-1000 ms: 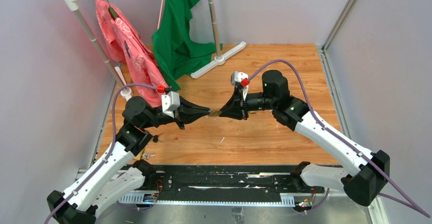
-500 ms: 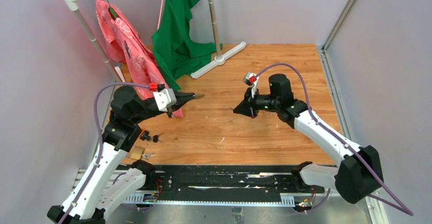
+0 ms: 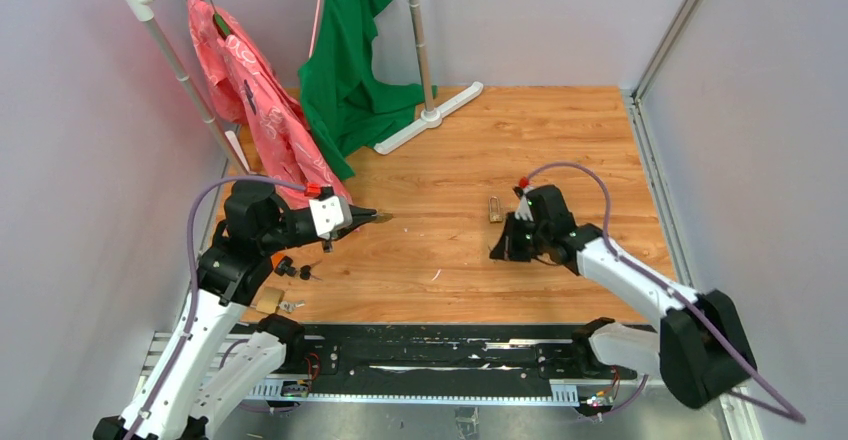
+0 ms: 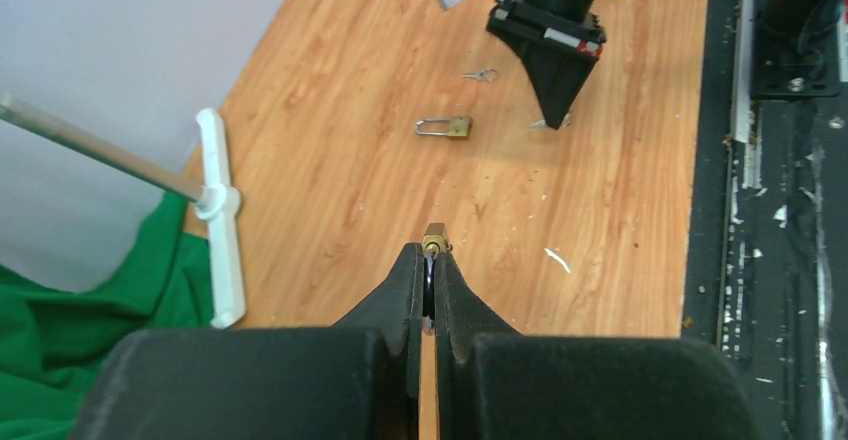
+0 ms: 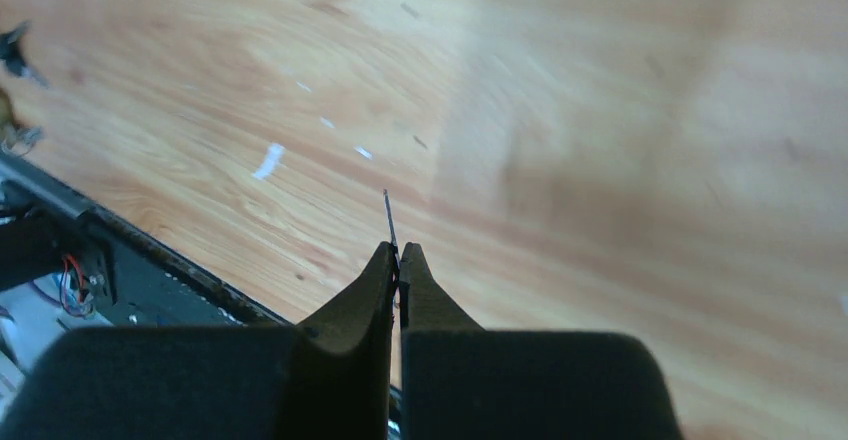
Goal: Lock with the key
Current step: Place the key at the center of the board.
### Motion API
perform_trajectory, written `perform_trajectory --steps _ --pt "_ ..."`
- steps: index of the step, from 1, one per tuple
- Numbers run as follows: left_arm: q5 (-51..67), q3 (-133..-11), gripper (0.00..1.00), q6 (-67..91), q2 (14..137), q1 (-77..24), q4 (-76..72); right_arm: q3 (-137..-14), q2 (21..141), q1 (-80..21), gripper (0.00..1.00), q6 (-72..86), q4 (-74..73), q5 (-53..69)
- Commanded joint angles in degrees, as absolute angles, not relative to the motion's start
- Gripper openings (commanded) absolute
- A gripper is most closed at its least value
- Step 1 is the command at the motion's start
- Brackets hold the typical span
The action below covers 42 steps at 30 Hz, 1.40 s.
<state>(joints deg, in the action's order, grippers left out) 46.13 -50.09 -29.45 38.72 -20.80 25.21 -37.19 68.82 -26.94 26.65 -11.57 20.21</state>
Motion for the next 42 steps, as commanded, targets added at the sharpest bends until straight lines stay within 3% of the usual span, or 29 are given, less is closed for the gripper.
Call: perform_trajectory --steps 1,4,11,17,22,26,30,33,36,39,42 --pt "48.95 -48.42 0.0 -24.45 38.46 -20.65 21.21 -29.46 60.48 -20.75 0.0 38.47 -18.43 11.73" --pt "49.25 -47.94 0.0 -21.73 38.49 -20.74 18.7 -28.06 61.73 -14.79 0.0 36.55 -18.77 14.25" --pt "49.17 -48.89 0.0 -19.8 38.22 -20.74 18.92 -35.63 78.24 -6.92 0.0 27.56 -23.1 20.78" --pt "49.4 -49.74 0.0 -20.2 37.96 -20.83 20.36 -35.27 78.32 -4.9 0.0 27.84 -23.11 17.65" --pt "49.48 -49.67 0.0 -19.96 38.09 -20.83 19.48 -37.32 78.53 -4.4 0.33 24.82 -28.08 13.23" --pt "49.78 -49.27 0.0 -19.18 38.14 -20.91 19.19 -39.96 77.36 -4.22 0.51 23.49 -31.28 8.6" --pt "50.0 -48.98 0.0 -18.79 38.05 -21.22 19.12 -47.16 76.52 -5.02 0.57 19.3 -37.57 4.83" --pt "49.4 -48.56 0.0 -16.2 38.12 -21.27 17.35 -55.03 73.49 -12.02 0.59 12.88 -39.78 5.39" --pt "46.7 -47.34 0.0 -8.5 38.22 -21.27 14.22 -61.21 67.15 -31.25 0.68 1.61 -33.54 6.44" --pt "44.65 -46.24 0.0 -0.74 38.63 -21.27 11.86 -59.01 61.14 -44.52 0.72 -6.65 -15.93 15.68" --pt "49.93 -45.84 0.0 -3.42 38.09 -21.42 10.73 -54.39 59.61 -47.62 0.82 -5.86 7.52 32.83"
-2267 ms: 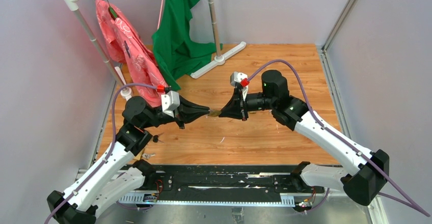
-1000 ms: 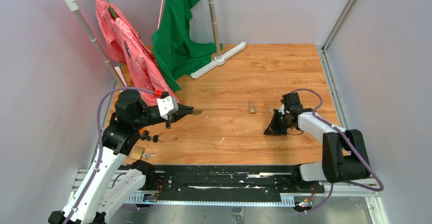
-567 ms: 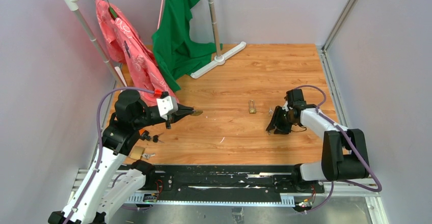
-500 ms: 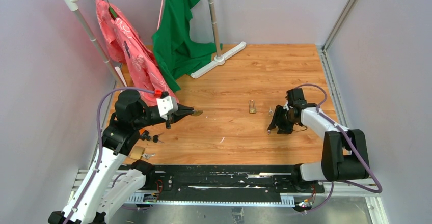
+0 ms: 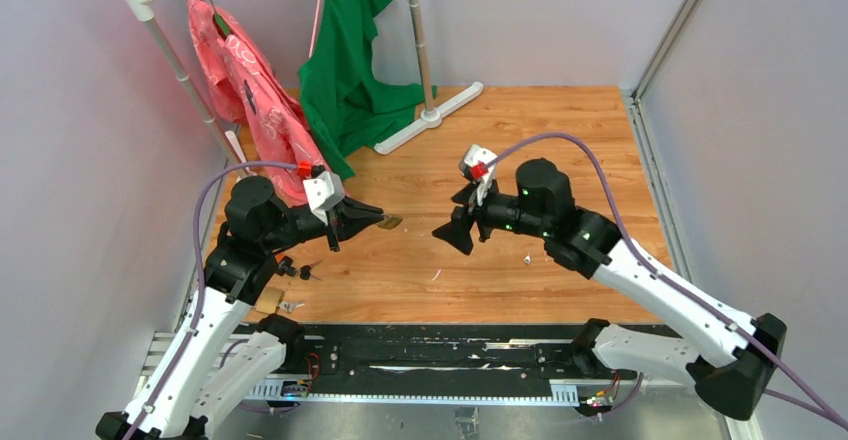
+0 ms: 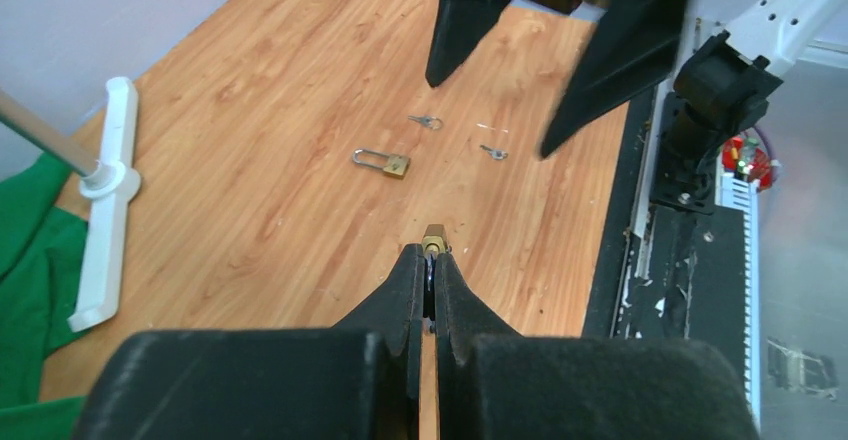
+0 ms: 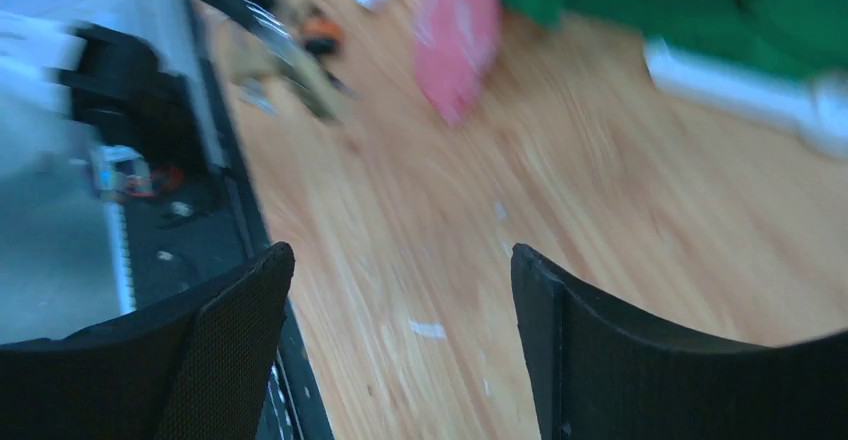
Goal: Lock with the key
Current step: Place the key at the center of the board, then place the lock at the center of the board.
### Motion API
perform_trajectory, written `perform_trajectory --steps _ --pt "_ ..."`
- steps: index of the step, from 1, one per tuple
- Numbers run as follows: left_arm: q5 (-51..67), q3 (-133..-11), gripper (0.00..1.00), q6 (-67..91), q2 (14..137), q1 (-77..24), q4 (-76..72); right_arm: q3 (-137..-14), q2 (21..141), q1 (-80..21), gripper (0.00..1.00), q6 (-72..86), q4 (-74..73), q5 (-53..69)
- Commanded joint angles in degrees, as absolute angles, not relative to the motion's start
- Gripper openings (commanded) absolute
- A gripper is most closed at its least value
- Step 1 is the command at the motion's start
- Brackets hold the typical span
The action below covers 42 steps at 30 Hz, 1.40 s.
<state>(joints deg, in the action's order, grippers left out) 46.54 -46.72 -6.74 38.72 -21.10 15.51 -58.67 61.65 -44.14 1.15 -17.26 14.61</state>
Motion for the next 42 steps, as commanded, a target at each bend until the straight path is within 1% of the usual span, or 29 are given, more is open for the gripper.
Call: perform_trajectory --steps 1,2,5,7,9,10,14,15,17,18,21,22,23,24,25,27,28,31,35,38,42 --pt "50.59 -46.08 0.0 -5.65 37.74 -21.63 11.54 -55.2 61.08 -47.82 0.82 -5.29 9.0 36.73" --pt "50.48 -46.45 0.0 -7.07 37.61 -21.7 12.86 -57.12 63.07 -48.12 0.82 -5.24 8.54 39.29" --pt "50.61 -47.54 0.0 -8.93 37.78 -21.71 15.15 -66.65 70.29 -49.83 0.78 -7.37 -0.23 42.96" --pt "51.32 -47.43 0.0 -9.06 37.65 -21.71 15.13 -70.82 74.55 -51.18 0.75 -9.92 -5.63 43.82" --pt "51.92 -47.19 0.0 -8.89 37.66 -21.79 14.99 -73.21 77.63 -52.44 0.7 -12.02 -8.6 43.83" --pt "51.82 -47.04 0.0 -8.67 37.78 -21.8 14.95 -73.64 78.41 -52.87 0.65 -12.23 -8.81 43.73" --pt "51.67 -46.94 0.0 -8.61 37.68 -21.8 15.03 -71.96 79.38 -53.83 0.38 -10.02 -5.14 43.49" --pt "51.66 -46.93 0.0 -8.59 37.72 -21.8 15.07 -70.88 79.2 -53.87 0.23 -8.93 -3.37 42.9" --pt "51.67 -47.04 0.0 -8.34 37.83 -21.8 15.01 -69.64 78.52 -53.87 0.01 -8.02 -1.7 40.7" --pt "51.6 -47.09 0.0 -8.16 37.85 -21.8 15.06 -69.34 78.23 -53.88 0.0 -7.92 -2.01 39.53" --pt "49.75 -47.05 0.01 -6.42 38.09 -21.8 14.75 -68.5 77.37 -52.7 0.0 -6.01 -3.97 36.95" --pt "48.23 -46.98 0.24 -5.74 38.17 -21.8 15.04 -67.62 76.85 -51.31 0.0 -3.9 -4.19 36.46" --pt "45.62 -46.91 0.77 -5.47 38.18 -21.8 15.93 -65.94 76.37 -48.47 0.0 -0.02 -4.23 35.9" --pt "44.34 -46.81 0.97 -5.56 38.15 -21.8 16.33 -64.91 75.94 -45.95 0.0 2.74 -4.24 35.44" --pt "42.43 -46.76 0.99 -5.94 38.04 -21.8 17.18 -63.08 75.42 -42.76 0.0 6.92 -4.46 34.63" --pt "38.11 -46.55 1.0 -5.82 37.6 -21.8 18.26 -58.25 74.21 -37.24 0.0 16.24 -6.18 30.03" --pt "35.88 -46.24 1.0 -5.46 37.26 -21.8 18.31 -55.56 73.72 -32.9 0.0 20.73 -7.85 27.05" --pt "31.62 -45.18 1.0 -5.11 36.74 -21.8 17.99 -45.77 72.93 -25.01 0.0 30.6 -12.07 25.68" --pt "31.69 -44.12 1.0 -4.73 36.55 -21.8 17.38 -39.46 74.35 -22.49 0.0 31.67 -13.45 24.42" --pt "32.86 -44.04 1.0 -4.36 36.62 -21.8 16.99 -38.32 76.99 -21.23 0.0 31.98 -14.02 24.22" --pt "30.56 -44.48 1.0 -4.01 35.97 -21.8 18.18 -37.32 79.88 -20.83 0.0 31.33 -15.11 19.45"
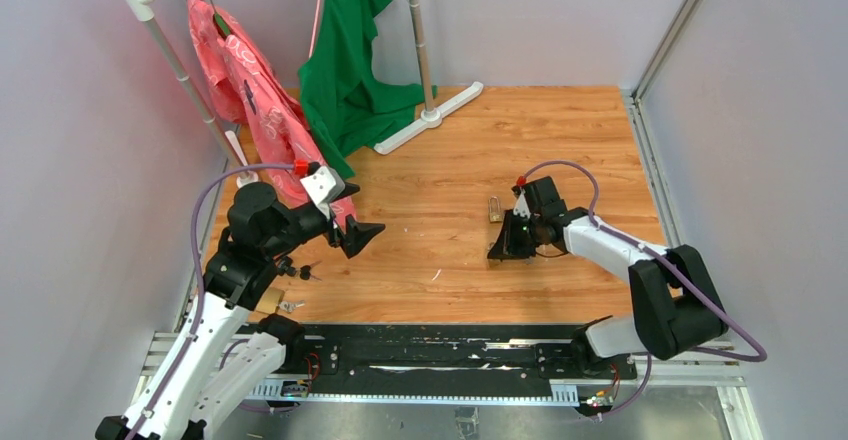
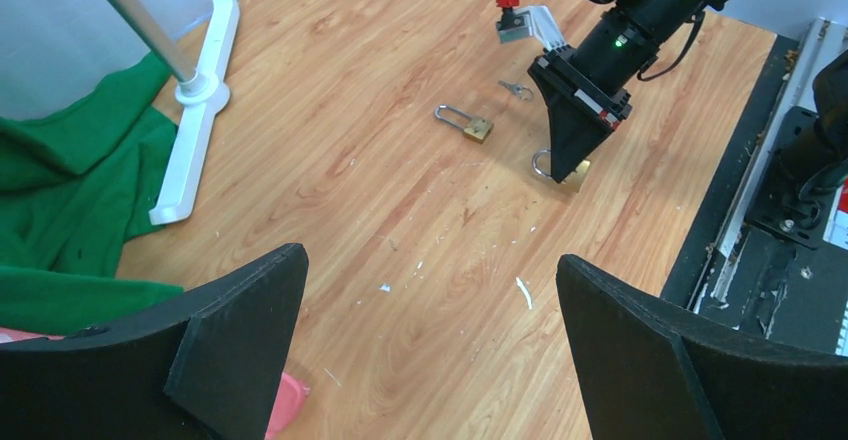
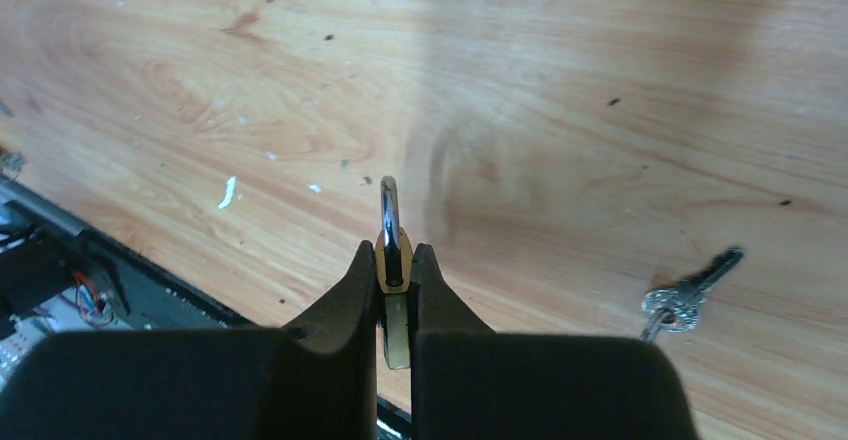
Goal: Lock with the key
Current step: Place the lock at the center of the board, then pick up the lock from the center of the board.
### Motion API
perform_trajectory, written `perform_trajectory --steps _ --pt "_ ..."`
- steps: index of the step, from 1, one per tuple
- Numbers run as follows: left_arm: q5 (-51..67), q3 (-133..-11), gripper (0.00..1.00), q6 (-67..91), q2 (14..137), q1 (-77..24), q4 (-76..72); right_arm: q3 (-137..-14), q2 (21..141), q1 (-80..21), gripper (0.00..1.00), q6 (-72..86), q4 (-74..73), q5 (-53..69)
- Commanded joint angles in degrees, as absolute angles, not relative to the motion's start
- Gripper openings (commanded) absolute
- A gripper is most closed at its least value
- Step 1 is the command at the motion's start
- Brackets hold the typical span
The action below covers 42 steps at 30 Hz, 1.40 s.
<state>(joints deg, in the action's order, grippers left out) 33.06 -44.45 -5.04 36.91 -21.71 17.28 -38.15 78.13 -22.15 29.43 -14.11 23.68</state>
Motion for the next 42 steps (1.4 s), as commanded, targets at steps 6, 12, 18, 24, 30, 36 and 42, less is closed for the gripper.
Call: perform_trajectory --steps 6,12,18,24,30,36,42 --pt "27.42 -44.76 1.0 -5.22 35.24 -21.8 19.42 -36.68 81.98 -19.0 0.0 30.19 -14.8 16.05" --pt "25.33 -45.13 1.0 -5.34 35.5 -21.8 19.18 -36.72 82.86 -18.46 0.25 30.41 -15.43 15.64" --pt "21.06 -45.19 1.0 -5.47 35.46 -21.8 20.11 -39.27 77.66 -18.52 0.65 29.06 -21.83 8.89" --pt "20.06 -49.2 1.0 -20.87 38.74 -21.8 30.24 -48.93 73.32 -19.89 0.71 23.11 -30.17 4.59" --pt "7.78 -62.01 1.0 -56.8 56.58 -20.78 66.52 -55.52 67.51 -21.7 0.72 14.33 -28.48 6.62" --pt "-1.68 -61.65 0.91 -69.33 64.78 -11.47 77.97 -51.71 63.48 -21.69 0.72 11.05 -19.28 12.68" --pt "-7.82 -56.28 0.91 -74.67 70.96 0.75 75.87 -49.61 63.51 -21.73 0.72 7.83 -16.39 16.7"
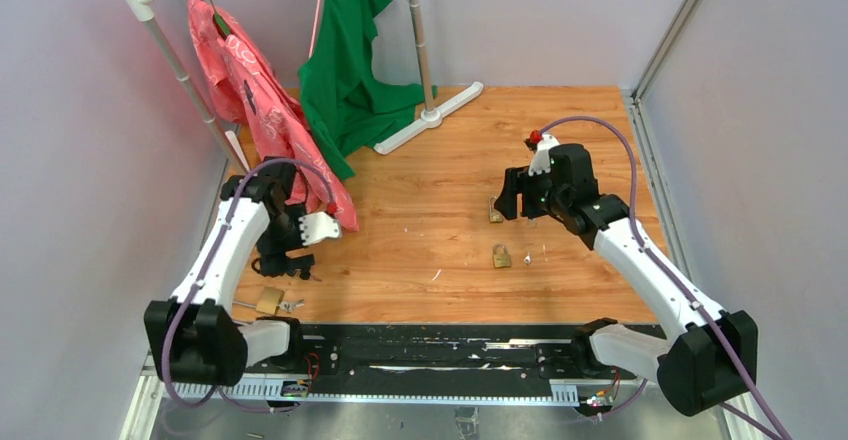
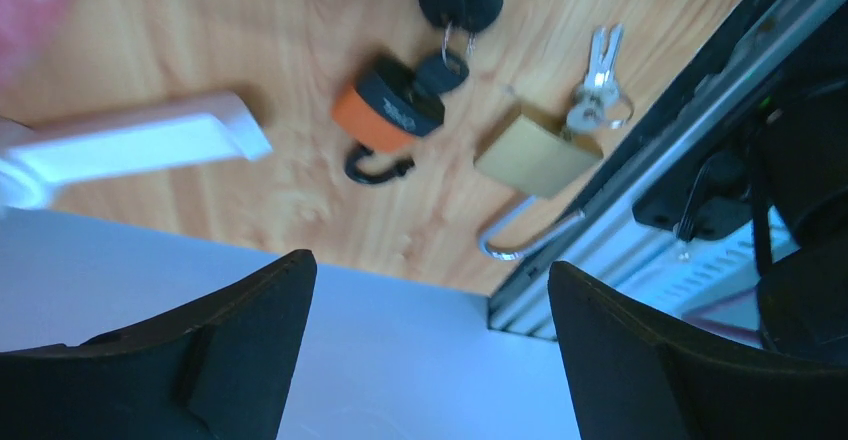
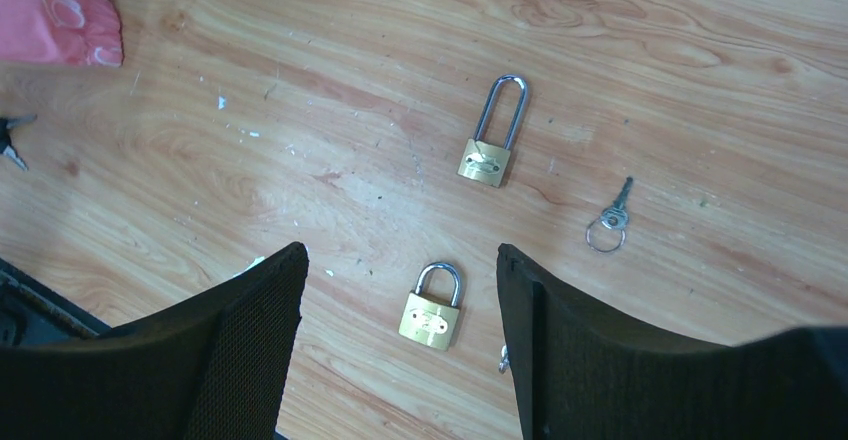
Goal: Lock with the key
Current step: Pick up the lock from the center of the board.
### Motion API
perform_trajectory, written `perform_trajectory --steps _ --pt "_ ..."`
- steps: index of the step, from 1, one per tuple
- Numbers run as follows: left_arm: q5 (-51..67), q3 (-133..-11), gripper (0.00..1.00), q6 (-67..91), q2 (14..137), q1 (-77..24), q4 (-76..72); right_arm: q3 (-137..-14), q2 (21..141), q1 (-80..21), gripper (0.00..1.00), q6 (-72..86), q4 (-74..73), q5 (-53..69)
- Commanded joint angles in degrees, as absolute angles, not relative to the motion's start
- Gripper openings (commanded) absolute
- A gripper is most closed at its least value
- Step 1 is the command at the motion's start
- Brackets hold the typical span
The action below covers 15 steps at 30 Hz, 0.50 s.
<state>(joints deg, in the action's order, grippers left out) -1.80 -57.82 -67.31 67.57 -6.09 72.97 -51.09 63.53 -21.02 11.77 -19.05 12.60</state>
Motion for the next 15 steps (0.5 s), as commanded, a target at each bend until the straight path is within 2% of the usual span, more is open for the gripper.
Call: perform_trajectory --steps 1,7,11,15 --pt "-7.82 -55.8 0.91 -74.22 71.74 2.89 73.89 -49.47 63.73 -21.76 0.72 7.3 -16.28 17.11" --pt "-1.77 -51.31 0.96 -74.16 74.37 5.96 67.57 -48.38 64.33 -21.7 0.72 5.75 -16.3 17.57" --pt "2.45 -46.64 0.9 -75.69 72.54 5.98 62.87 -47.86 64.74 -21.7 0.72 5.83 -15.8 17.73" --pt "8.63 -48.11 0.82 -68.5 74.68 5.98 59.57 -48.47 65.47 -21.71 0.71 5.52 -16.45 17.96"
